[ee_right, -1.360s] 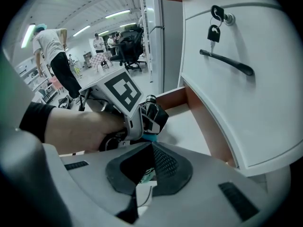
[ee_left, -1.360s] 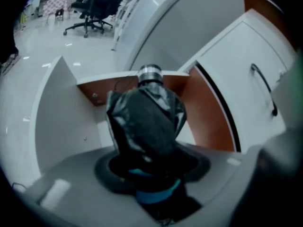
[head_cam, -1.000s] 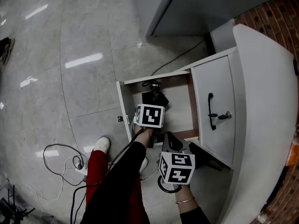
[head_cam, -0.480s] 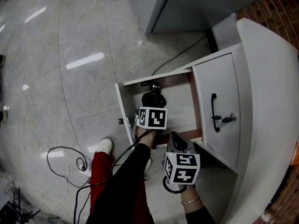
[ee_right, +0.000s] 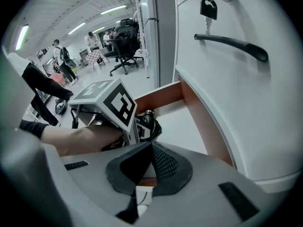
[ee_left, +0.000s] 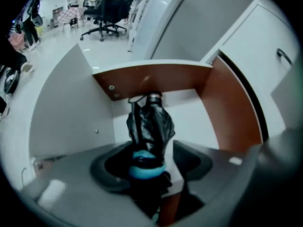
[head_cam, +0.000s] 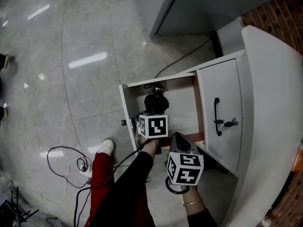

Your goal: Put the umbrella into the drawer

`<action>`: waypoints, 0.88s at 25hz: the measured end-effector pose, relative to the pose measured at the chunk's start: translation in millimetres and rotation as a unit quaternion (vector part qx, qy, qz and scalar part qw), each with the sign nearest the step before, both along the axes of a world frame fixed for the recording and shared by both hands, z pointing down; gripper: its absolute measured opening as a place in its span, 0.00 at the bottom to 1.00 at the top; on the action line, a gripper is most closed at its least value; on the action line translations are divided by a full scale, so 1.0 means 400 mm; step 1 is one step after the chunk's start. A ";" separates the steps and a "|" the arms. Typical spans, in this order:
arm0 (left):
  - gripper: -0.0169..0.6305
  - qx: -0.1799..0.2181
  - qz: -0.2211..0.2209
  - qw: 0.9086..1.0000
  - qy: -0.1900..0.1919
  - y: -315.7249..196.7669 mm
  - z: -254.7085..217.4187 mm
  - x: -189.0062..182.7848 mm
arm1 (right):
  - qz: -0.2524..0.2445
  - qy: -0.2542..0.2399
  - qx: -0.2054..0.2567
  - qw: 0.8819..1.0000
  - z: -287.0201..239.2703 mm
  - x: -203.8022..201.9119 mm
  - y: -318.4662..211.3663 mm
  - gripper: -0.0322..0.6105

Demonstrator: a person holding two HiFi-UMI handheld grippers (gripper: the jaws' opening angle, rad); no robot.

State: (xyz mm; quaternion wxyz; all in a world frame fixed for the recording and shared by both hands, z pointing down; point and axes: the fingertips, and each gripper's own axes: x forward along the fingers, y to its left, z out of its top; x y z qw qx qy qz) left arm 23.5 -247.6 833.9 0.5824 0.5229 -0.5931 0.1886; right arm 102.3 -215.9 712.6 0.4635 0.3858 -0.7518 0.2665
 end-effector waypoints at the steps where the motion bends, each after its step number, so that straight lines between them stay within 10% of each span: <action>1: 0.43 0.006 -0.003 1.000 0.002 -0.001 -0.010 -0.003 | -0.001 0.000 0.002 1.000 -0.004 -0.002 -0.002 0.05; 22: 0.14 0.185 0.031 0.981 -0.056 0.063 -0.374 -0.081 | 0.014 -0.042 0.041 0.998 -0.168 -0.023 0.042 0.05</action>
